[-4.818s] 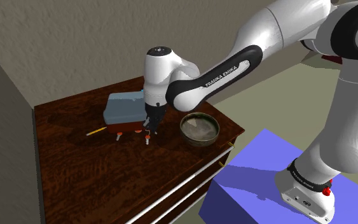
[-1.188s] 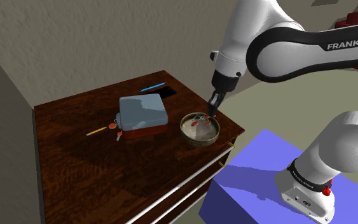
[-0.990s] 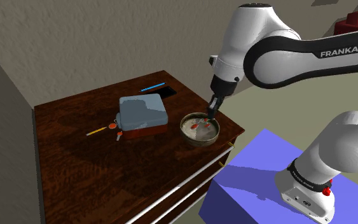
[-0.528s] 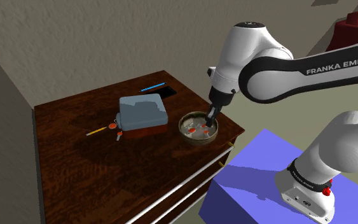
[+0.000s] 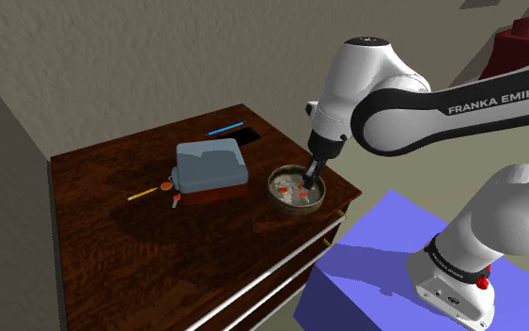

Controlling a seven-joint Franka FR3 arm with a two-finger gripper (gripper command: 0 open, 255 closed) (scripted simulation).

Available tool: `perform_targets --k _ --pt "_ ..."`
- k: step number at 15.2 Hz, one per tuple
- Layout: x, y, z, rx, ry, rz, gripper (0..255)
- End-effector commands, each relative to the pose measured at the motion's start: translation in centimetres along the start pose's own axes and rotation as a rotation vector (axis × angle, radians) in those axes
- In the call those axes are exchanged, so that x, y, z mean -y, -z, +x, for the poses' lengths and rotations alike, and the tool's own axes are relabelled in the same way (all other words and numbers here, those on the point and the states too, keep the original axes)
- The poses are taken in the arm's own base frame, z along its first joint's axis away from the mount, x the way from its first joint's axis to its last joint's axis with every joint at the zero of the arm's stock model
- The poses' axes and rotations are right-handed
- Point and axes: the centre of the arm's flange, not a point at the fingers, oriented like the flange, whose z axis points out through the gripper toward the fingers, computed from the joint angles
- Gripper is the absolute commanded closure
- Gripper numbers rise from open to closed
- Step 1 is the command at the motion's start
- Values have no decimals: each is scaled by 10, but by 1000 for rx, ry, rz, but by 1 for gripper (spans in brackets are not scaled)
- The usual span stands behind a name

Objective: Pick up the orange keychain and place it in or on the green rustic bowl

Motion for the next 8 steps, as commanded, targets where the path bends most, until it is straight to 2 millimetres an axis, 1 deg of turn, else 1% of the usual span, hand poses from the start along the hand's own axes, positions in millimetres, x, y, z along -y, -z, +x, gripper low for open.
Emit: perform_targets --k 1,6,8 --pt "0 0 0 0 0 0 0" --pt "0 0 0 0 0 0 0" --pt "0 26 0 0 0 0 0"
